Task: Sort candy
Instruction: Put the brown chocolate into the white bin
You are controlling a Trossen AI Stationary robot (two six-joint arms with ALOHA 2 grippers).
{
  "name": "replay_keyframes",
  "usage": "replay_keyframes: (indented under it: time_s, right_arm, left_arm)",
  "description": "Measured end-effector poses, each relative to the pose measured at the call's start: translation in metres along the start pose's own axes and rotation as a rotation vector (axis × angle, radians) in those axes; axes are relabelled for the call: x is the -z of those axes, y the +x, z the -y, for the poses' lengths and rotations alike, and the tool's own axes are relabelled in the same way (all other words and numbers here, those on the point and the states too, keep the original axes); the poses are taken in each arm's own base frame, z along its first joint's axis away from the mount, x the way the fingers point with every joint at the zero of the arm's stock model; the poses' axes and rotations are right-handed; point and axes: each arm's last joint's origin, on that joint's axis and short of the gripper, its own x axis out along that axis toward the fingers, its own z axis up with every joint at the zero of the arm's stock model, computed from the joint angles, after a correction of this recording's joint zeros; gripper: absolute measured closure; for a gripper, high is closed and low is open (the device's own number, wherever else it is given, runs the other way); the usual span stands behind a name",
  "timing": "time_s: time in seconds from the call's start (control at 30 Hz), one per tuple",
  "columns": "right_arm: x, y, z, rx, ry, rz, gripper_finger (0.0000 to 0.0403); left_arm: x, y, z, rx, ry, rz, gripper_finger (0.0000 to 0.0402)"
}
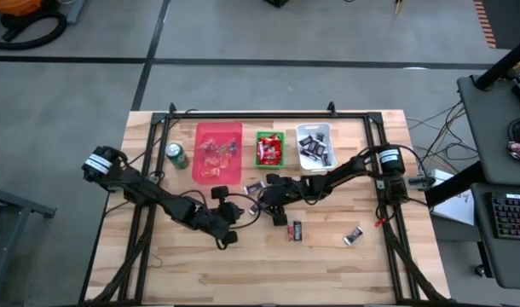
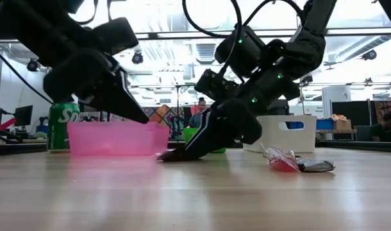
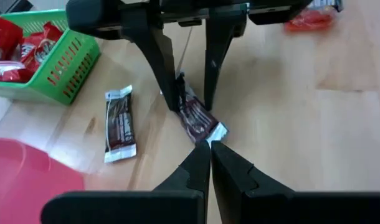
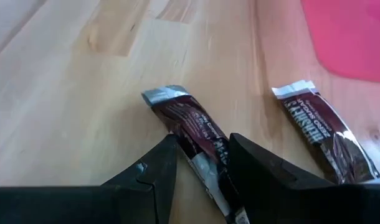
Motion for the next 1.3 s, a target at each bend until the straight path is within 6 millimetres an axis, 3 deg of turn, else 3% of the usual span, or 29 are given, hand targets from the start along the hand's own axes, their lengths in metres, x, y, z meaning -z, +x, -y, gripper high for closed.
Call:
replay_keyframes:
  time_s: [0.67, 1.1, 1.17, 1.3]
  right_arm:
    - [-0.005, 0.002, 0.007, 0.011, 0.045, -0.021, 0.0271]
    - [-0.014, 0.004, 0.009, 0.012, 0.054, -0.01, 0.0273]
    - [-0.015, 0.004, 0.009, 0.01, 0.056, -0.029, 0.0292]
    - [-0.017, 0.004, 0.009, 0.001, 0.034, -0.046, 0.0376]
  left_arm:
    - [-0.026, -0.055, -0.015, 0.081, -0.068, 0.12, 0.0402]
    - [-0.032, -0.064, -0.02, 0.083, -0.069, 0.156, 0.0402]
    - [-0.032, -0.064, -0.02, 0.082, -0.068, 0.156, 0.0402]
    - [-0.032, -0.064, -0.02, 0.082, -0.068, 0.157, 0.0402]
